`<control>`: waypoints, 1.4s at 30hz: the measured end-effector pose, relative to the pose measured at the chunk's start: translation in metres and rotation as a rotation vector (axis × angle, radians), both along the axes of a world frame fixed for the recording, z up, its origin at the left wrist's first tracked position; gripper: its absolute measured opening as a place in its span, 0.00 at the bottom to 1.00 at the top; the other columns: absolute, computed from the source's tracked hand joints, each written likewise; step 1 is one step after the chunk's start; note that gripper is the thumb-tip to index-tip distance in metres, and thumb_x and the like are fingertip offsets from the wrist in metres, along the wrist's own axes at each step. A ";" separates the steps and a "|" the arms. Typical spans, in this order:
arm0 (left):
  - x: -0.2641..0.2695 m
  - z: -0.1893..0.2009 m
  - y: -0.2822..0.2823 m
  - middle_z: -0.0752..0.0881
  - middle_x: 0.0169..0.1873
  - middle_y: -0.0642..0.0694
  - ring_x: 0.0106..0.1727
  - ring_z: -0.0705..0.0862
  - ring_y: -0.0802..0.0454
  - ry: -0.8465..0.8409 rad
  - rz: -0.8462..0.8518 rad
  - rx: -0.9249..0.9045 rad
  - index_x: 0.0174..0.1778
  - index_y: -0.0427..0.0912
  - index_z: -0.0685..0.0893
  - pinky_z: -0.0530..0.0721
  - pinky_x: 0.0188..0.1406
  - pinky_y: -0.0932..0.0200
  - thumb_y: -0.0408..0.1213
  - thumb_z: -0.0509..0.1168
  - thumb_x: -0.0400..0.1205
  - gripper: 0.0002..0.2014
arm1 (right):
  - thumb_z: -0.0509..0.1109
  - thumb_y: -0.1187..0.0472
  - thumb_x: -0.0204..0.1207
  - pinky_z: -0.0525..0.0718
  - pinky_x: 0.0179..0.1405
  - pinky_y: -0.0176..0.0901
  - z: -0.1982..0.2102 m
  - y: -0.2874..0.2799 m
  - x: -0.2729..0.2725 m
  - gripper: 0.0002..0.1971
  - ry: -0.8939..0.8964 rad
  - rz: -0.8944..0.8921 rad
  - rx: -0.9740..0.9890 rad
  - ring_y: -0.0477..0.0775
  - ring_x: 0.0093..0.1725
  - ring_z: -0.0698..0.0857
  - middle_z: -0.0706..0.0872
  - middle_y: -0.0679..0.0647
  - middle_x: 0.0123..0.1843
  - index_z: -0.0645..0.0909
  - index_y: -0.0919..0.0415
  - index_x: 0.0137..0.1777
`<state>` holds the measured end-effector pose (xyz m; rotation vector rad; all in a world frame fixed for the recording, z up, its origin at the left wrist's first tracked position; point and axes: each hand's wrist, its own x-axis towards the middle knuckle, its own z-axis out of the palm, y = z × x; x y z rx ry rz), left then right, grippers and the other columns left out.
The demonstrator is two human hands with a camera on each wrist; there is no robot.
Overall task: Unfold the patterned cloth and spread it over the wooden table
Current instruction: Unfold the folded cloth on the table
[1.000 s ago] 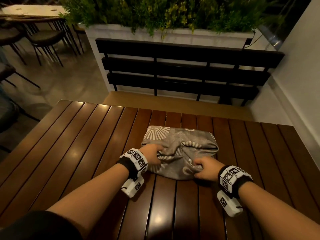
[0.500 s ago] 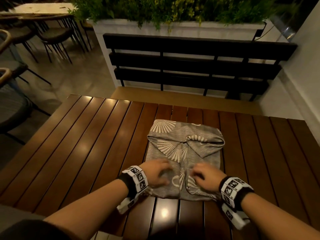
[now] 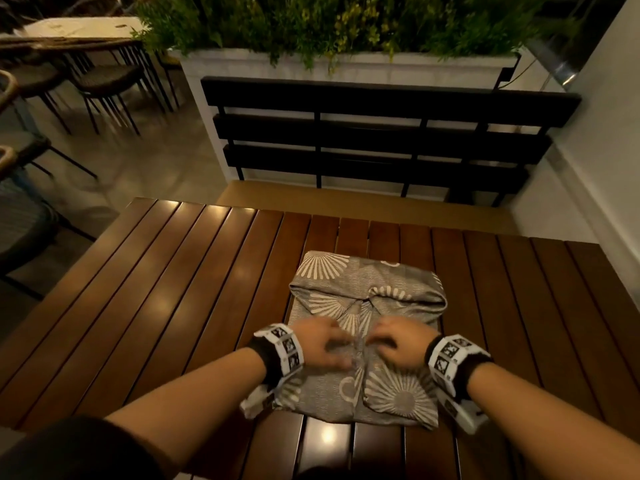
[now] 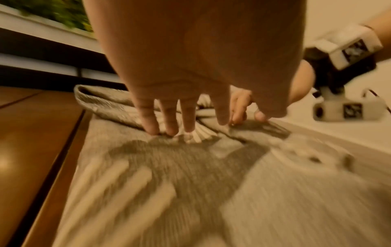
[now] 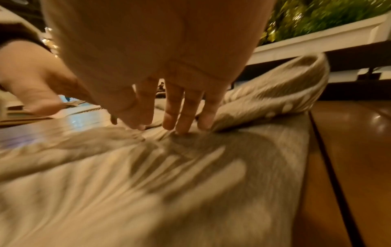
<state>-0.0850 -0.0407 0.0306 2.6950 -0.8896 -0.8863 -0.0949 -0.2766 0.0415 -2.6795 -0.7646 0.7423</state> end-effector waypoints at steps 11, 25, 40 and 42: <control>0.090 -0.005 0.024 0.80 0.65 0.38 0.57 0.84 0.37 0.343 1.404 -0.538 0.79 0.44 0.64 0.83 0.60 0.44 0.57 0.74 0.66 0.47 | 0.70 0.44 0.75 0.78 0.62 0.50 0.006 -0.057 0.067 0.35 0.248 -1.341 0.275 0.67 0.69 0.77 0.74 0.65 0.74 0.69 0.65 0.76; 0.070 -0.022 0.021 0.83 0.34 0.41 0.28 0.83 0.48 0.470 1.105 -0.771 0.37 0.44 0.86 0.82 0.22 0.58 0.28 0.65 0.81 0.10 | 0.54 0.75 0.78 0.84 0.16 0.43 0.004 -0.040 0.046 0.20 0.473 -1.495 0.911 0.60 0.37 0.84 0.82 0.60 0.50 0.77 0.57 0.63; 0.111 0.012 -0.005 0.71 0.78 0.46 0.75 0.73 0.48 0.444 0.763 -0.720 0.81 0.49 0.64 0.72 0.74 0.49 0.36 0.63 0.84 0.28 | 0.60 0.70 0.81 0.81 0.55 0.54 0.002 -0.039 0.083 0.25 0.342 -0.893 0.598 0.60 0.56 0.84 0.81 0.58 0.68 0.68 0.56 0.78; 0.102 -0.010 -0.005 0.71 0.77 0.43 0.74 0.74 0.46 0.321 0.602 -0.443 0.81 0.50 0.64 0.72 0.74 0.50 0.46 0.65 0.83 0.30 | 0.64 0.60 0.82 0.72 0.71 0.54 -0.019 -0.039 0.074 0.25 0.280 -0.599 0.196 0.61 0.74 0.74 0.73 0.59 0.77 0.69 0.51 0.78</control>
